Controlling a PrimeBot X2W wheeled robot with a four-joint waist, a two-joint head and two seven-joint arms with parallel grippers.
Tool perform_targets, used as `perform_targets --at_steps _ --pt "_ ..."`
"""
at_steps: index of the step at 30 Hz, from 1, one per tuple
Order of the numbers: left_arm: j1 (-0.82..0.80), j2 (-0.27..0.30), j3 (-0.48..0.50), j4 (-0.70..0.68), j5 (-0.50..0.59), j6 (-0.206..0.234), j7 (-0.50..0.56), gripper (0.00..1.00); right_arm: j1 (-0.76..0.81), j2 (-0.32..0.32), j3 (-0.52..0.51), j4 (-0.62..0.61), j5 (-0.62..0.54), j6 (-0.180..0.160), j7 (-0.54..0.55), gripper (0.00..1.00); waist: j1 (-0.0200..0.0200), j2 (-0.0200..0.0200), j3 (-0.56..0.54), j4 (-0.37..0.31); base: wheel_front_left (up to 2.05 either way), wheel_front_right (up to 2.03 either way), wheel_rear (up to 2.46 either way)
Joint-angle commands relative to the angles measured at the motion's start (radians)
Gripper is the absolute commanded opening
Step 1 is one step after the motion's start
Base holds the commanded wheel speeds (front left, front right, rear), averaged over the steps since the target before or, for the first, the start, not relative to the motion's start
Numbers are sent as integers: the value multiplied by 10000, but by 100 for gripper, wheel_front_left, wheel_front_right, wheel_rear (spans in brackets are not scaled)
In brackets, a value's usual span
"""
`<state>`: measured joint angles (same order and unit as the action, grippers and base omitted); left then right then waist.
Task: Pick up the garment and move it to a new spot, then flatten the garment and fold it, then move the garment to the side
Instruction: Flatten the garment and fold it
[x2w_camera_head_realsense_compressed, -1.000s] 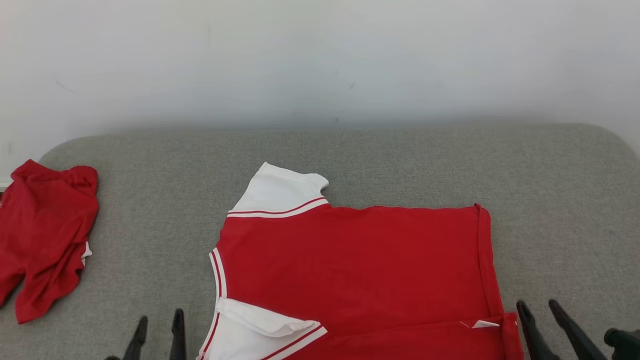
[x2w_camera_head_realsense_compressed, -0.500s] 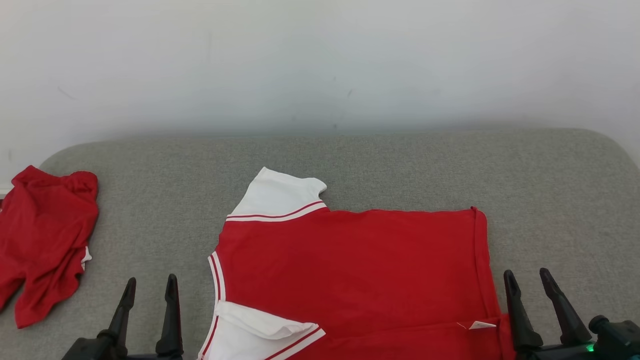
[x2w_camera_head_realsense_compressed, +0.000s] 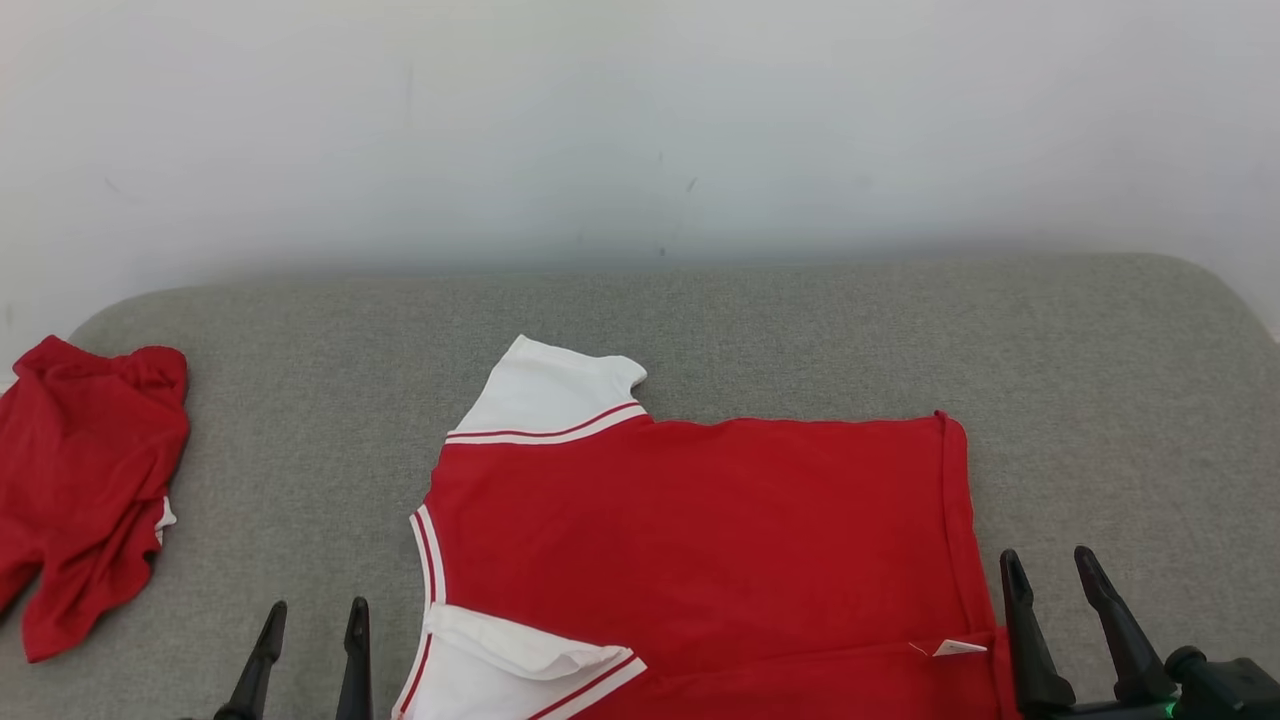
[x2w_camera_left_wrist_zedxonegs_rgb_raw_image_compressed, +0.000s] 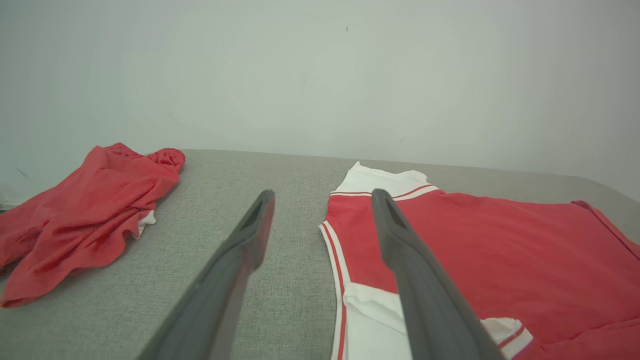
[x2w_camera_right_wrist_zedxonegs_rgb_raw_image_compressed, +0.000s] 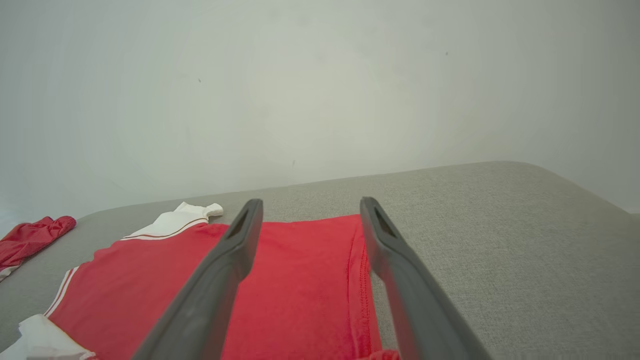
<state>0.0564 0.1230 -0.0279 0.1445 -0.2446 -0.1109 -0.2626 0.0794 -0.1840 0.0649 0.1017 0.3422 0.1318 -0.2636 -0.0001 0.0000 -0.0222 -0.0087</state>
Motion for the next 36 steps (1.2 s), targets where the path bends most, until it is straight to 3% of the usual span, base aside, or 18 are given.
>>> perform_targets --at_steps 1,16,26,36 --pt "117 -46 47 -52 87 -12 -31 100 99 45 -45 -46 -91 -26 -9 100 1 0 7 14 0 0 0" --pt "58 -157 315 208 307 -112 -31 100 22 6 -246 295 -23 -26 -6 100 1 0 97 37 0 0 0" --pt "-1747 824 -166 596 -52 -212 323 100 -1399 -591 -233 1256 117 -26 372 100 1 0 732 -234 0 0 0" --pt "-5625 2258 -1962 1652 -1548 -178 1924 100 -4537 -1143 146 2892 268 -25 1798 100 1 0 2628 -606 0 0 0"
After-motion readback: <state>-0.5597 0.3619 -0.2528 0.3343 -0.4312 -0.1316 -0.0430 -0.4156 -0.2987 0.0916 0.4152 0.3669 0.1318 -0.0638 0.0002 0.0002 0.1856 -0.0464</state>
